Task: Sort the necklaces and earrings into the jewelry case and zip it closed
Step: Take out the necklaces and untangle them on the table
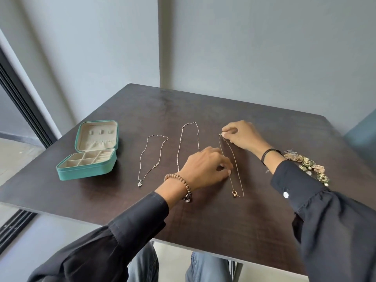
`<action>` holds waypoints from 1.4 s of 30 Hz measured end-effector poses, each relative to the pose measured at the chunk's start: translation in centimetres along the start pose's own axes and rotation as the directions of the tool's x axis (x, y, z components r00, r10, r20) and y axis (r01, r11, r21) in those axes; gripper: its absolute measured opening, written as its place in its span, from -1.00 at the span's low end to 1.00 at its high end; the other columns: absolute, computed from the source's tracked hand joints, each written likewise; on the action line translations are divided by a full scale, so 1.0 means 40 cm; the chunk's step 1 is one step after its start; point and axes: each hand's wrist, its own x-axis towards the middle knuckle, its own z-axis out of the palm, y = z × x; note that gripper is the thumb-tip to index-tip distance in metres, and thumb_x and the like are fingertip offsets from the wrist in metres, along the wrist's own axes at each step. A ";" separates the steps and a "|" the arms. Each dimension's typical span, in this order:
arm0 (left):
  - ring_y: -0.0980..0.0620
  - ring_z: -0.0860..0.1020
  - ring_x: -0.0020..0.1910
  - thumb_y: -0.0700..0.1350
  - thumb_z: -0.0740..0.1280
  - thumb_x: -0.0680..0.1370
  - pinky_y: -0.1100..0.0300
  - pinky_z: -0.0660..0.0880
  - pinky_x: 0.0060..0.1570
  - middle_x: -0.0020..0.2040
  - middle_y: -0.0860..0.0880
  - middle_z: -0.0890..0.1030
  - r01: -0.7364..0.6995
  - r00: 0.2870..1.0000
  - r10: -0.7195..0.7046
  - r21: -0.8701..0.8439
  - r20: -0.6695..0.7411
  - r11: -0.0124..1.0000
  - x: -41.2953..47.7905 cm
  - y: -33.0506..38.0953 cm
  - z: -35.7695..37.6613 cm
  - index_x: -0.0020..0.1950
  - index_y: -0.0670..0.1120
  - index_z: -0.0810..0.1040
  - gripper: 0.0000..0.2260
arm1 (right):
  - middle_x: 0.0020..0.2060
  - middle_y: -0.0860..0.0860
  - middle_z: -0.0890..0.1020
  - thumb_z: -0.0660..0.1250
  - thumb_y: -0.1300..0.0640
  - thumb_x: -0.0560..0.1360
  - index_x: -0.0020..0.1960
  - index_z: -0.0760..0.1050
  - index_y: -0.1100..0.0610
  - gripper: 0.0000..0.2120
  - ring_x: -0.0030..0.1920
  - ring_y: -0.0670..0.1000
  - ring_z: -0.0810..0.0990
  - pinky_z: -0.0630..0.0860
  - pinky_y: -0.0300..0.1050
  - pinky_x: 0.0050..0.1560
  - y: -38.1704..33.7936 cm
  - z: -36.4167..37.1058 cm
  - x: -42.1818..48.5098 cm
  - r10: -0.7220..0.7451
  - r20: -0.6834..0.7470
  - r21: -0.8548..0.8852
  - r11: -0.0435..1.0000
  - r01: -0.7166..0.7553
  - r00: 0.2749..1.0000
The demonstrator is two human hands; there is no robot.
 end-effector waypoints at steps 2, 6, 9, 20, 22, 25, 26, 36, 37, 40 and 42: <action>0.07 0.45 0.15 0.04 0.31 0.61 0.18 0.33 -0.10 -0.06 0.16 0.40 0.004 1.000 -0.004 0.005 -0.003 1.000 0.005 -0.005 0.003 0.16 0.16 0.67 -0.81 | 0.01 -0.08 0.74 0.44 0.03 0.50 0.02 0.73 -0.05 -0.87 0.11 0.02 0.65 0.57 -0.01 0.19 -0.012 0.005 0.013 -0.027 -0.002 -0.101 0.995 0.026 1.000; 0.13 0.41 0.03 0.06 0.34 0.59 0.16 0.38 -0.08 -0.11 0.18 0.40 0.013 1.000 -0.012 -0.011 0.016 1.000 0.016 -0.014 0.001 0.13 0.11 0.68 -0.83 | -0.08 -0.11 0.73 0.44 0.09 0.50 -0.11 0.74 -0.05 -0.89 0.05 0.04 0.64 0.57 -0.01 0.03 -0.039 -0.007 0.020 -0.021 -0.012 -0.233 0.972 0.018 1.000; 0.17 0.44 -0.07 0.04 0.36 0.58 0.13 0.49 0.01 -0.20 0.23 0.46 0.035 0.998 -0.031 -0.063 0.051 0.997 0.027 -0.020 -0.011 0.08 0.07 0.70 -0.84 | -0.10 -0.07 0.70 0.38 0.14 0.50 -0.12 0.71 0.00 -0.86 0.02 0.11 0.64 0.42 -0.05 -0.07 -0.057 -0.006 0.020 -0.030 0.013 -0.390 0.920 0.033 0.999; -0.07 0.61 0.14 -0.16 0.36 0.54 0.06 0.50 0.20 0.09 -0.06 0.69 0.230 0.943 -0.286 -0.283 -0.173 0.931 0.054 -0.038 -0.021 0.17 -0.11 0.66 -0.78 | -0.21 0.06 0.55 0.24 0.05 0.56 -0.12 0.41 0.16 -0.81 -0.11 0.18 0.51 0.40 0.02 -0.16 -0.038 0.001 -0.011 -0.052 0.079 -0.198 0.978 0.067 0.995; -0.07 0.58 0.22 -0.17 0.38 0.56 0.10 0.45 0.25 0.21 -0.08 0.64 0.243 0.923 -0.324 -0.338 -0.207 0.909 0.070 -0.044 -0.025 0.31 -0.15 0.56 -0.68 | -0.24 0.03 0.66 0.30 0.08 0.53 -0.12 0.44 0.13 -0.87 -0.15 0.10 0.64 0.55 0.06 -0.07 -0.036 -0.021 -0.021 -0.035 0.048 0.027 0.999 0.034 0.998; -0.02 0.52 0.33 -0.13 0.43 0.56 0.15 0.43 0.32 0.36 -0.08 0.54 0.258 0.915 -0.378 -0.517 -0.141 0.817 0.101 -0.041 -0.028 0.50 -0.15 0.35 -0.46 | -0.25 0.07 0.68 0.33 0.26 0.56 -0.11 0.44 0.16 -0.90 -0.21 0.01 0.67 0.62 -0.03 0.01 -0.043 -0.059 -0.038 -0.079 0.067 0.359 0.932 0.050 0.995; 0.00 0.52 0.33 -0.13 0.44 0.56 0.12 0.44 0.34 0.36 -0.08 0.53 0.260 0.914 -0.391 -0.589 -0.105 0.766 0.112 -0.037 -0.027 0.53 -0.15 0.32 -0.42 | -0.24 0.09 0.67 0.33 0.30 0.57 -0.09 0.45 0.17 -0.90 -0.22 -0.01 0.65 0.62 -0.07 -0.01 -0.049 -0.075 -0.044 -0.098 0.081 0.430 0.901 0.054 0.992; 0.15 0.60 -0.37 -0.19 0.43 0.58 0.34 0.55 -0.19 -0.31 0.00 0.55 0.146 0.911 -0.411 -0.912 -0.027 0.384 0.061 0.040 -0.012 -0.01 -0.19 0.62 -0.93 | -0.24 0.08 0.57 0.25 0.34 0.60 -0.03 0.58 0.25 -0.86 -0.32 -0.01 0.53 0.64 -0.11 -0.13 -0.075 -0.204 -0.098 -0.114 0.044 0.667 0.743 0.056 0.992; 0.15 0.58 -0.40 -0.19 0.43 0.58 0.33 0.57 -0.21 -0.33 -0.01 0.53 0.155 0.905 -0.425 -0.919 -0.015 0.362 0.046 0.049 -0.007 -0.02 -0.19 0.62 -0.93 | -0.25 0.07 0.56 0.24 0.35 0.59 -0.04 0.59 0.25 -0.85 -0.33 -0.02 0.52 0.64 -0.10 -0.13 -0.074 -0.213 -0.100 -0.096 0.027 0.677 0.734 0.052 0.995; 0.14 0.57 -0.40 -0.19 0.43 0.58 0.31 0.58 -0.23 -0.32 -0.02 0.53 0.184 0.909 -0.416 -0.917 0.022 0.354 -0.006 0.080 0.008 -0.10 -0.17 0.61 -0.92 | -0.28 0.07 0.56 0.23 0.38 0.55 -0.10 0.61 0.23 -0.80 -0.35 -0.03 0.50 0.61 -0.11 -0.15 -0.075 -0.239 -0.108 -0.032 -0.019 0.734 0.678 0.035 0.999; 0.11 0.56 -0.36 -0.21 0.42 0.58 0.31 0.57 -0.23 -0.31 -0.03 0.54 0.186 0.917 -0.397 -0.917 0.034 0.353 -0.037 0.098 0.020 -0.15 -0.15 0.61 -0.89 | -0.28 0.08 0.57 0.23 0.37 0.53 -0.10 0.62 0.24 -0.81 -0.35 -0.03 0.49 0.58 -0.13 -0.19 -0.078 -0.255 -0.113 -0.015 -0.031 0.758 0.652 0.033 0.999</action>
